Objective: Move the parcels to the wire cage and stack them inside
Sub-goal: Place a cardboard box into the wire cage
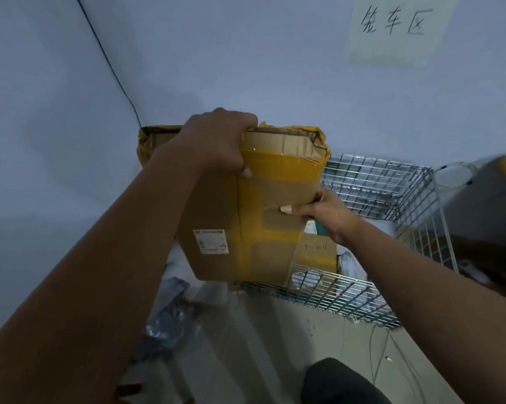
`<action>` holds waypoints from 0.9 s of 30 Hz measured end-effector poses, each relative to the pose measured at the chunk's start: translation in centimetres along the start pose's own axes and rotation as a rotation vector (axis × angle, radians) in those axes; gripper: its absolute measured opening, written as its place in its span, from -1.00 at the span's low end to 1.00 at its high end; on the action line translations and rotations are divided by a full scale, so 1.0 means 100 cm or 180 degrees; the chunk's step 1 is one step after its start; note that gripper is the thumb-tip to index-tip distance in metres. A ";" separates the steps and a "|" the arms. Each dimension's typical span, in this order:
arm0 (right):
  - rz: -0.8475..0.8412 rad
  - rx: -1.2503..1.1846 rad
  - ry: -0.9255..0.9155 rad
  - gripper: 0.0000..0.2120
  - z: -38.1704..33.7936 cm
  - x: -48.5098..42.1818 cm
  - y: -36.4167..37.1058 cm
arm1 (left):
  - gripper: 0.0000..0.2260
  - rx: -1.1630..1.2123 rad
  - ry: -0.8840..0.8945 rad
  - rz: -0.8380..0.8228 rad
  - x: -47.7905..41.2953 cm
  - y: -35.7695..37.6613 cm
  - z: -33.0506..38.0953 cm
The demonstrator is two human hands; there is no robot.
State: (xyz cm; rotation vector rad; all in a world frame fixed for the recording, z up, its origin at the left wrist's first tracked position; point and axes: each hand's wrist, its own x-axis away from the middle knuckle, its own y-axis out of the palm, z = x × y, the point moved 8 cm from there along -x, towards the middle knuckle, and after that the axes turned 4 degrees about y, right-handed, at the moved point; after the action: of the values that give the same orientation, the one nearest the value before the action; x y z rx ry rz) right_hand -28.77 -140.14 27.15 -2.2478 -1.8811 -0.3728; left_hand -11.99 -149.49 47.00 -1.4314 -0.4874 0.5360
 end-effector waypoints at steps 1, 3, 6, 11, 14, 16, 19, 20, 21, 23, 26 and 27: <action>0.0016 -0.0020 0.0003 -0.41 -0.009 0.001 -0.005 | -0.42 0.0009 0.0053 -0.0002 -0.007 -0.009 0.003; 0.0017 -0.0029 0.0008 -0.39 -0.029 -0.001 -0.016 | -0.40 -0.0006 0.0152 0.0010 -0.026 -0.030 0.008; -0.0042 0.0043 -0.0004 -0.37 -0.061 -0.008 -0.035 | -0.35 -0.0073 0.0196 0.0008 -0.058 -0.059 0.011; -0.0050 0.0078 -0.0116 -0.40 -0.110 -0.040 -0.073 | -0.34 -0.0036 0.0271 0.0207 -0.113 -0.098 0.009; -0.0053 0.0081 -0.0181 -0.42 -0.127 -0.067 -0.096 | -0.40 -0.0018 0.0250 0.0289 -0.145 -0.103 0.002; -0.0071 0.0185 -0.0182 -0.43 -0.128 -0.083 -0.105 | -0.42 0.0024 0.0225 0.0263 -0.163 -0.093 -0.005; -0.0020 0.0433 -0.0153 -0.47 -0.119 -0.105 -0.117 | -0.45 0.0125 0.0307 0.0272 -0.186 -0.071 -0.009; 0.0032 0.0462 -0.0135 -0.47 -0.116 -0.111 -0.122 | -0.42 0.0119 0.0353 0.0390 -0.194 -0.066 -0.010; 0.0095 0.0456 -0.0109 -0.47 -0.115 -0.117 -0.129 | -0.37 0.0062 0.0395 0.0554 -0.202 -0.063 -0.010; 0.0197 0.0470 -0.0059 -0.46 -0.113 -0.126 -0.144 | -0.28 0.0010 0.0425 0.0820 -0.221 -0.059 -0.010; 0.0346 0.0469 0.0048 -0.44 -0.111 -0.133 -0.163 | -0.24 0.0110 0.0560 0.0919 -0.251 -0.052 -0.012; 0.0406 0.0430 0.0082 -0.44 -0.109 -0.134 -0.168 | -0.24 0.0123 0.0609 0.0948 -0.260 -0.050 -0.012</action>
State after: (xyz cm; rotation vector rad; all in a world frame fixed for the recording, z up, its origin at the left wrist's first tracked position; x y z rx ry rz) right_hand -48.27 -152.95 33.13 -2.2469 -1.6859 -0.2461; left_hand -31.51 -166.71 51.95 -1.5102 -0.1103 0.6336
